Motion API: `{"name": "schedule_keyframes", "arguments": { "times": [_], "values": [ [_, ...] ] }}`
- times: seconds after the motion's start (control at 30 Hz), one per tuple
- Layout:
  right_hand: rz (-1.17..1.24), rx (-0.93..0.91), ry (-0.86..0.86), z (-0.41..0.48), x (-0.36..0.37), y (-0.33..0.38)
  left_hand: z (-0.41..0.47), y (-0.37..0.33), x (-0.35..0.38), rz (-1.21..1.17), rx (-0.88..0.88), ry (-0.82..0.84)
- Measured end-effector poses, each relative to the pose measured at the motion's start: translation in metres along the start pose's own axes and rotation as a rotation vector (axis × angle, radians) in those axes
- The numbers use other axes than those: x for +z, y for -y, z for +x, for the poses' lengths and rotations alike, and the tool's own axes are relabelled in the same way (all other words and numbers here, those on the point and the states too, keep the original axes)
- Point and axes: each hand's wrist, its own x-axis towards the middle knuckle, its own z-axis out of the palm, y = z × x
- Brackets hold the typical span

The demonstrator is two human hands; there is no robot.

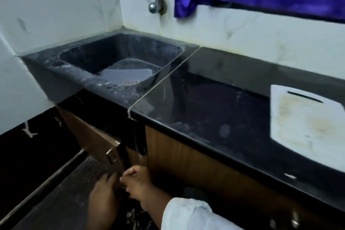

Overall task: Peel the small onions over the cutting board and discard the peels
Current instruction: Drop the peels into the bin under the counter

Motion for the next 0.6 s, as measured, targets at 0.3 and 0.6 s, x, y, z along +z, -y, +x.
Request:
{"name": "schedule_keyframes", "arguments": {
  "times": [0.3,0.6],
  "values": [
    [-0.068,0.002,0.08,-0.055,-0.018,0.028,-0.021,-0.011,-0.021,0.122,-0.081,0.061],
    [-0.136,-0.216,0.004,-0.109,-0.046,0.057,-0.053,-0.094,-0.093,-0.27,0.086,-0.151]
  ]
}}
